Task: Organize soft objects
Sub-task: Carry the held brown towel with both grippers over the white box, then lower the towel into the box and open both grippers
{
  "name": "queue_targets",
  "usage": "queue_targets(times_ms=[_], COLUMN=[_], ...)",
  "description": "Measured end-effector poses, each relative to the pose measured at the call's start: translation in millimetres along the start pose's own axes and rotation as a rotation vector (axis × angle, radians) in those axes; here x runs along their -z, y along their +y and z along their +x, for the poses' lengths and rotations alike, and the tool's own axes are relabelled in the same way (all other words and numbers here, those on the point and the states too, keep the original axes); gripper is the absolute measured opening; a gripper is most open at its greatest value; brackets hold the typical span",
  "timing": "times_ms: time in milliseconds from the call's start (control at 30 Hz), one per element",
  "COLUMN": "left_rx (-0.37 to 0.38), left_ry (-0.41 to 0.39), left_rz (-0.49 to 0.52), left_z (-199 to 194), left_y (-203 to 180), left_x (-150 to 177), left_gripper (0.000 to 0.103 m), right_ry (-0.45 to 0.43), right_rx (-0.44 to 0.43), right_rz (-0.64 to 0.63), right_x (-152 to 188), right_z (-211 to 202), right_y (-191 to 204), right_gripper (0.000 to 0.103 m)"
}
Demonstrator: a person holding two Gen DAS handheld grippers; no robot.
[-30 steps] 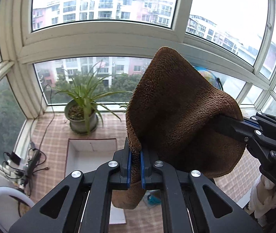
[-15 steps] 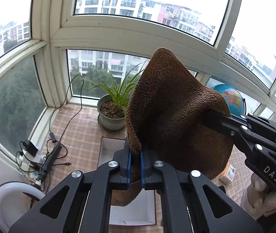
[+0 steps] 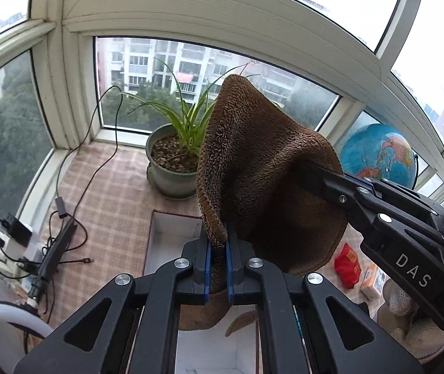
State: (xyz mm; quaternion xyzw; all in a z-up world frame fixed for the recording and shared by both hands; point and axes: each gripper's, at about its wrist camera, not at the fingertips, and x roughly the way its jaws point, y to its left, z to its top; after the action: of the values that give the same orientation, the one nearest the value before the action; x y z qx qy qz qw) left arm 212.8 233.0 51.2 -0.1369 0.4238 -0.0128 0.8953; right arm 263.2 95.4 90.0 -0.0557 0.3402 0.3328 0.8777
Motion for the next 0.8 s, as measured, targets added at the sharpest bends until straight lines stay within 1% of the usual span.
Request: queue_targets(times_ms=[67,133,333,433,633,733,800], left_rx=[0.001,0.002,-0.046,-0.088,-0.148,-0.161,-0.155], left_ry=[0.004,0.024,0.129,0.181,0.283,0.336,0.383], left_rz=[-0.009,-0.02,-0.016,0.015,0.086,0.11,0.113], left_z=[11.2,27.5,80.9,103.1,131.4,141.8,149.1], left_y=[4.7,11.5,26.6,31.0,31.6,31.3,32.1], left_x=[-1.0,1.5,19.0,28.6,45.2,55.2,63.8], left_gripper=[0.006,0.006,0.006,0.006,0.006,0.006,0.006], right_ry=[0.004,0.014,0.092,0.147,0.247,0.291,0.321], right_rx=[0.007,0.01,0.013,0.017,0.024,0.02,0.014], right_rz=[-0.002,0.003,0.058,0.075,0.106,0.107,0.108], right_x=[1.9,6.6,32.5,50.0,88.8,103.4,111.3], right_z=[11.9,25.0,77.8,104.6,146.8,159.4,166.0], right_y=[-3.7,-7.7,-26.5,-33.2,-40.6,-38.6,-36.0], right_gripper=[0.002,0.002,0.002,0.002,0.002,0.002,0.002])
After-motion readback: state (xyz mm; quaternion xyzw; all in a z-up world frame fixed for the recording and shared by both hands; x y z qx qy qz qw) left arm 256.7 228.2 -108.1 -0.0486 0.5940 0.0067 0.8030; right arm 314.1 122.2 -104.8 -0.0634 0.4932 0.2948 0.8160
